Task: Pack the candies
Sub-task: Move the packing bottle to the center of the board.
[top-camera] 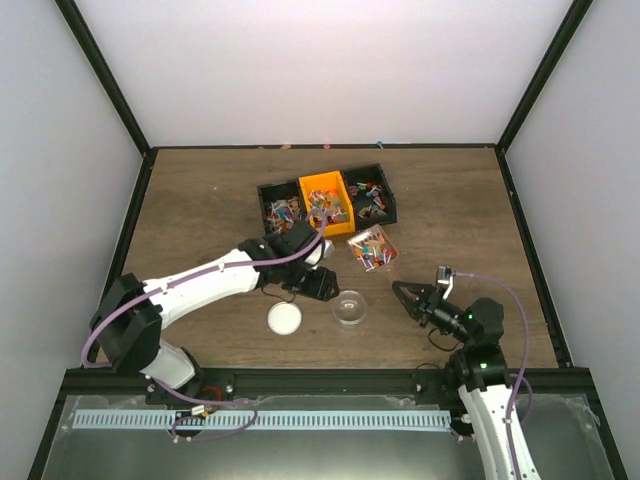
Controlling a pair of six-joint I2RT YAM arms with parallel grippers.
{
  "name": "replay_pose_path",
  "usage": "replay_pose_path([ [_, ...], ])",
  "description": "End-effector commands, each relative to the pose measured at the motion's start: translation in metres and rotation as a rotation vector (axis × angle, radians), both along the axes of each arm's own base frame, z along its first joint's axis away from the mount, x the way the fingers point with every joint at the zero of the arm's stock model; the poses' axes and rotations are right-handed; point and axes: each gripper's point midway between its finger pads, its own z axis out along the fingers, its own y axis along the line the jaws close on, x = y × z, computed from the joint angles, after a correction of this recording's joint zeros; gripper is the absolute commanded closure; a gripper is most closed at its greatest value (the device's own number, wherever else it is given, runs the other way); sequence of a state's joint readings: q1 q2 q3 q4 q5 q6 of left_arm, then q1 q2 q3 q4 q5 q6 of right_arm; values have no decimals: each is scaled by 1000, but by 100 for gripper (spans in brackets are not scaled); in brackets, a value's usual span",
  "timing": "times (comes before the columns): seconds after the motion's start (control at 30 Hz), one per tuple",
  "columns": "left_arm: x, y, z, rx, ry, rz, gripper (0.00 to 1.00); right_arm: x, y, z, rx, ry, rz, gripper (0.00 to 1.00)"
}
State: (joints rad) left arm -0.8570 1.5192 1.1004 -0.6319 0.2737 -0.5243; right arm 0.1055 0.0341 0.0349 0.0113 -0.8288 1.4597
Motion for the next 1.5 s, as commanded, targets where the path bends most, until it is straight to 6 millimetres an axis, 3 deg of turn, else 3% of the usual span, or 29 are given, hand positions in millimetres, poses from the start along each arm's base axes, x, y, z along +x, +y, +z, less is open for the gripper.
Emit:
replay_pose_path([
  [0.0,-19,-3,-19,22,51,-3,35,-3,-2,-2,-29,58,-9,99],
  [0.33,-11,-8,-65,124,60,-1,35,0,-2,5,6,75,-17,99],
  [0.5,12,-7,-83,229,13,0,37,-1,-1,1,0,99,-9,99],
  [0.87,78,1,-97,294,-14,83,37,-5,0,-5,-16,134,9,99],
  [1.0,112,13,-93,282,-21,141,37,-5,0,-7,-21,145,8,99],
  [1.1,125,11,-82,261,-30,130,37,-4,-1,-8,-23,144,4,99],
  [1.27,121,8,-63,243,-23,82,37,0,2,-12,-31,177,19,99],
  [1.33,116,8,-55,223,-8,75,36,3,2,-5,-31,166,23,99],
  [1.4,111,12,-45,211,1,84,36,9,3,4,-35,137,29,99],
  [1.47,108,23,-35,201,13,115,37,13,9,0,-61,134,76,99],
])
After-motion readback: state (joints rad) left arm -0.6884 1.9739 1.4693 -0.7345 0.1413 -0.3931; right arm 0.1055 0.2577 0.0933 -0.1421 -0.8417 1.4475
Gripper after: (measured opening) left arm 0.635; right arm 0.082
